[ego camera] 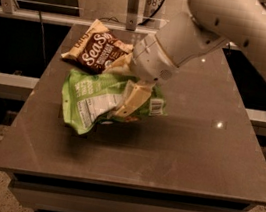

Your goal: Pick green rice chip bag

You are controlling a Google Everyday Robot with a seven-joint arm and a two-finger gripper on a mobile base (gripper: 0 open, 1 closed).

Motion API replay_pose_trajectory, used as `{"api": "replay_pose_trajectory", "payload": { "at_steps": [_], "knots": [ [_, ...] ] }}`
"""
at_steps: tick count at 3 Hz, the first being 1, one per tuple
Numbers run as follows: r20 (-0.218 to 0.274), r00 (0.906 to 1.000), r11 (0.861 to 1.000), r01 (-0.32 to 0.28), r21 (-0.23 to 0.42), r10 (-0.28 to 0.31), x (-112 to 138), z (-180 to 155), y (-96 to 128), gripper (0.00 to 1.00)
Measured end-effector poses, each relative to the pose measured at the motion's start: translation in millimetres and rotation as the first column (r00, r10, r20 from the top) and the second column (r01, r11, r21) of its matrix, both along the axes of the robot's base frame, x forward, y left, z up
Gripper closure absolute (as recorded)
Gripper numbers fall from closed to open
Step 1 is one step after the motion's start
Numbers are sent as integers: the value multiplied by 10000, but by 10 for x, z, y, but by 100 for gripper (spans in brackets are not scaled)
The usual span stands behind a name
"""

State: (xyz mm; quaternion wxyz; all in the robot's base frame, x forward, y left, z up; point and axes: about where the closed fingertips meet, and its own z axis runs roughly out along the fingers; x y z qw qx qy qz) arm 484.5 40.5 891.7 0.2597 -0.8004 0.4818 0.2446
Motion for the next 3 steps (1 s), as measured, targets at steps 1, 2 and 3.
{"api": "replay_pose_trajectory", "payload": {
  "at_steps": [1,2,3],
  "knots": [
    [1137,9924,9984,436,369,-475,182,534,-173,100],
    [2559,9653,9979,401,498,-516,322,1178,-227,100],
    [2862,9562,9965,430,723,-620,357,1350,-223,100]
  ]
}}
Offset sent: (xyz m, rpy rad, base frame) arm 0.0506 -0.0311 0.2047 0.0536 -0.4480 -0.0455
